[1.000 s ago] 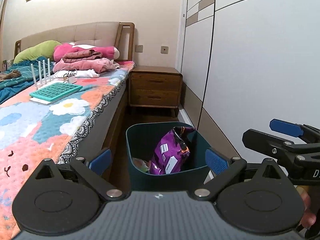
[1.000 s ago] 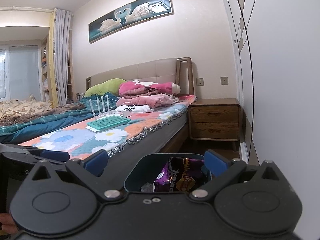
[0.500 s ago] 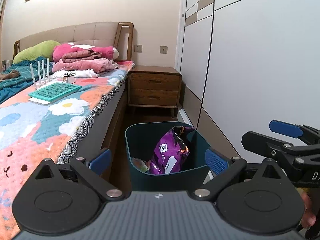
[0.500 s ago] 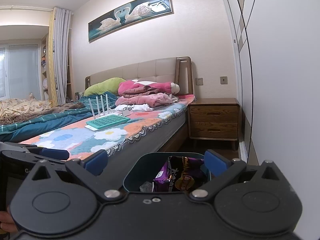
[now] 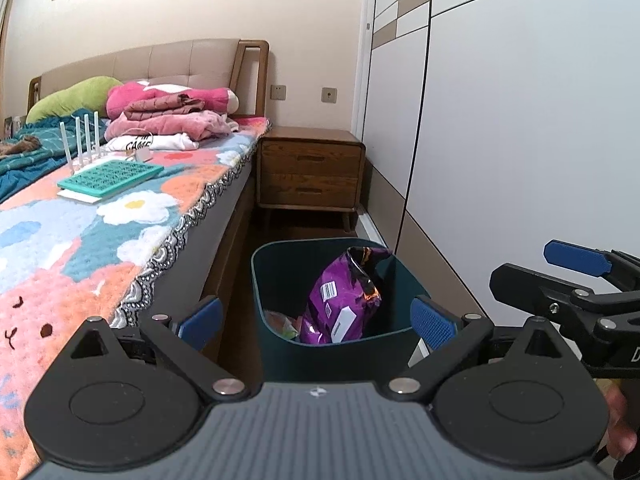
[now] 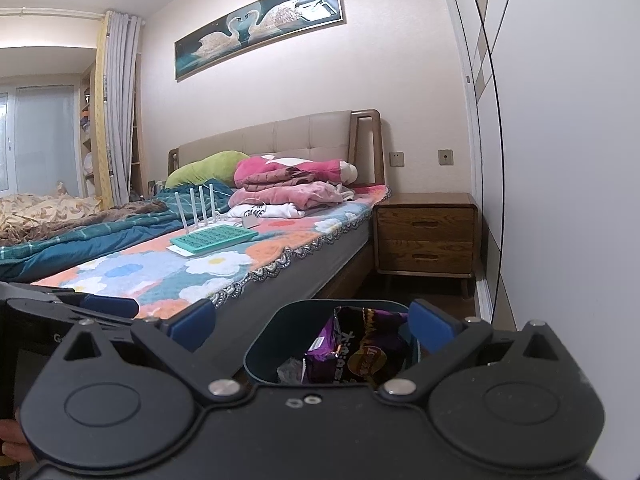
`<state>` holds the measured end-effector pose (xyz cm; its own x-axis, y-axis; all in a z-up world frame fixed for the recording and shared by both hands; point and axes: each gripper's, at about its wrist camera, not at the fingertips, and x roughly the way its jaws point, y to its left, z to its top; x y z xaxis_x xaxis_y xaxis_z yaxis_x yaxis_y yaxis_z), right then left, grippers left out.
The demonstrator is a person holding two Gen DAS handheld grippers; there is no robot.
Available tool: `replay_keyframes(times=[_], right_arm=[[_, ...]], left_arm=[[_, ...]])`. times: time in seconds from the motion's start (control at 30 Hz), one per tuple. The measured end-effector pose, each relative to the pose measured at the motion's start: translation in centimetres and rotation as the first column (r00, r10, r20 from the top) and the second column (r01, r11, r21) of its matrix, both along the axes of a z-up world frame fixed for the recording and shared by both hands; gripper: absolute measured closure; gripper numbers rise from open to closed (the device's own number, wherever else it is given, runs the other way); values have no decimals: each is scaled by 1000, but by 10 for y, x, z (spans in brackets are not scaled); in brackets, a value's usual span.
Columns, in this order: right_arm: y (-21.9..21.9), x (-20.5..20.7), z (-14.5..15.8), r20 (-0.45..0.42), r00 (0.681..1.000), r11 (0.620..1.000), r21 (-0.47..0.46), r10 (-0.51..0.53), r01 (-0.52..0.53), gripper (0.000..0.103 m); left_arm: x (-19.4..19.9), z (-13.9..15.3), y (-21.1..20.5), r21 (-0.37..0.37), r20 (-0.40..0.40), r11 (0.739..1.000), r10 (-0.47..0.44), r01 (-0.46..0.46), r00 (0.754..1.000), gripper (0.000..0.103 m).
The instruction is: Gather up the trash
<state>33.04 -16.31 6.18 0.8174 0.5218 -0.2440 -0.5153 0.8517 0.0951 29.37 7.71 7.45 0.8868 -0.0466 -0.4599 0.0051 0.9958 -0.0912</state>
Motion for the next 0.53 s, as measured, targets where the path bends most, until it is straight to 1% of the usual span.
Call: replay_keyframes(times=[0.27,0.4,0.53], right_arm=[[-3,3,1,-5,1000,1000,-4,-9,9,0],[-3,3,0,-8,1000,1000,-7,-9,9,0],[-4,3,-1,-10,1000,1000,-9,-9,9,0]], left_arm=[[-1,0,0,-14,2,1000,-11,11,1000,2],[-1,0,0,4,13,1000,-2,2,1000,2],[-2,0,1,4,8,1000,1,-1,1000,2]])
